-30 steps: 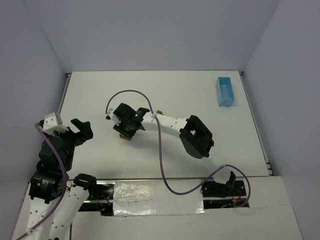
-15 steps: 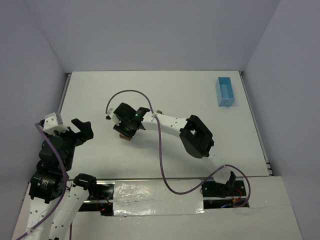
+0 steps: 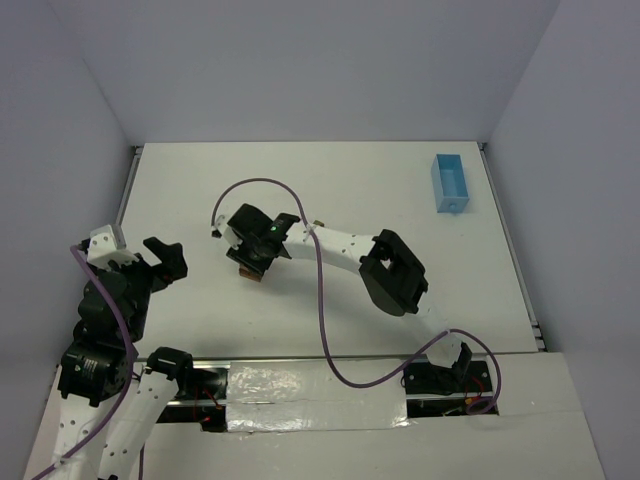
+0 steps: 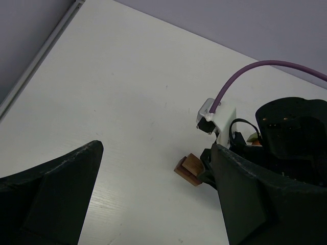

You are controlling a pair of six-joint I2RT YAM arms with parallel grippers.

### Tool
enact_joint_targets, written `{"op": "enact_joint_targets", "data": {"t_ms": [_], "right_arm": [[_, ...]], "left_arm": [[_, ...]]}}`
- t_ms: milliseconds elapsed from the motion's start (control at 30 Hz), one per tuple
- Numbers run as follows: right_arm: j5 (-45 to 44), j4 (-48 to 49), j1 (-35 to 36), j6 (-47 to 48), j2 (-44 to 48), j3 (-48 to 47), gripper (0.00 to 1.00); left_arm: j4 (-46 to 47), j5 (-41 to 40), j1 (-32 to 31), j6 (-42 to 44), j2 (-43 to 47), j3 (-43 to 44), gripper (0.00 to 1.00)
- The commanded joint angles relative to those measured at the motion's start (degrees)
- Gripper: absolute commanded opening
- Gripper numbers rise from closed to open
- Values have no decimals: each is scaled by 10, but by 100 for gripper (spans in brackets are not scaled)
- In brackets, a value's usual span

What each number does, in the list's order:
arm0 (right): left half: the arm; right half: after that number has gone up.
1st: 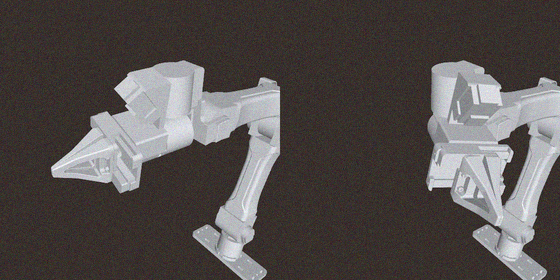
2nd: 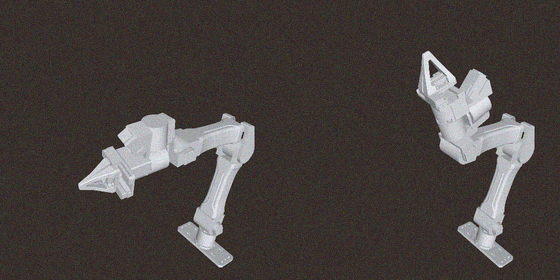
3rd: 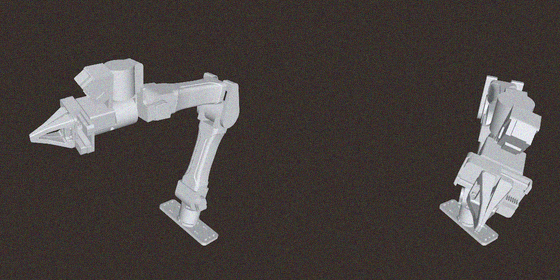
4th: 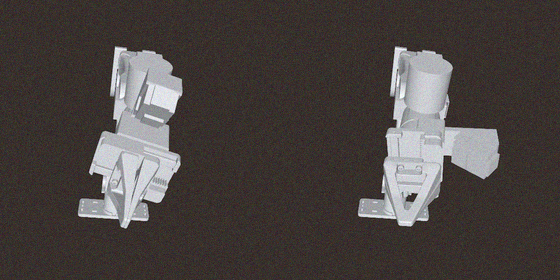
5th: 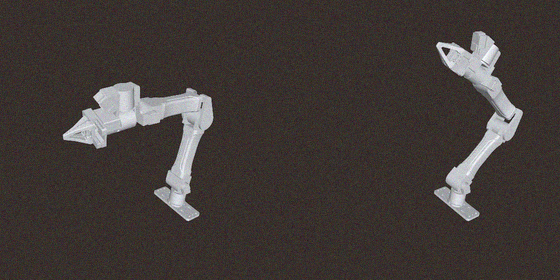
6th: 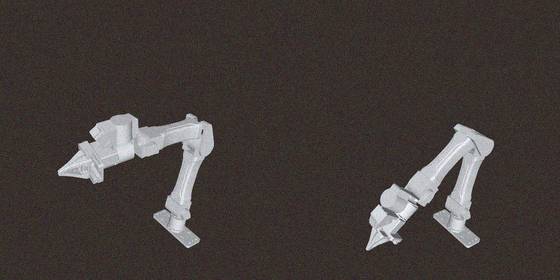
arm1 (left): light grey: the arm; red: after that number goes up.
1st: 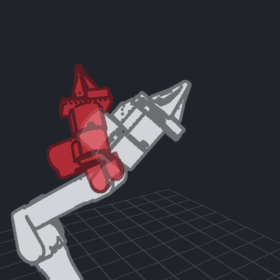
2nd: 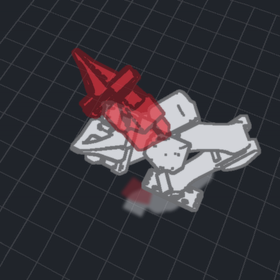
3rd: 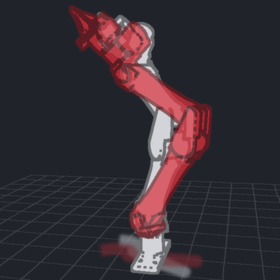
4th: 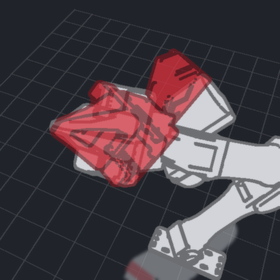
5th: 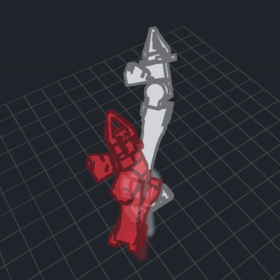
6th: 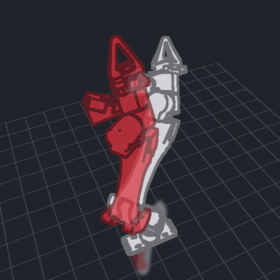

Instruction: Build the wood block tower

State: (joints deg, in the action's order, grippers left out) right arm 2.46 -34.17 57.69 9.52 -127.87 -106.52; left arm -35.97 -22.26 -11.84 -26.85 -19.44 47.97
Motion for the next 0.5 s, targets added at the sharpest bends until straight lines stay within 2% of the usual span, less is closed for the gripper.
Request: {"op": "enact_joint_targets", "data": {"t_ms": [0, 467], "right_arm": [[10, 9, -5, 7, -10, -31, 41], [16, 4, -5, 8, -14, -31, 42]], "left_arm": [[23, 6, -2, 15, -7, -2, 99], [23, 6, -2, 15, -9, -2, 99]]}}
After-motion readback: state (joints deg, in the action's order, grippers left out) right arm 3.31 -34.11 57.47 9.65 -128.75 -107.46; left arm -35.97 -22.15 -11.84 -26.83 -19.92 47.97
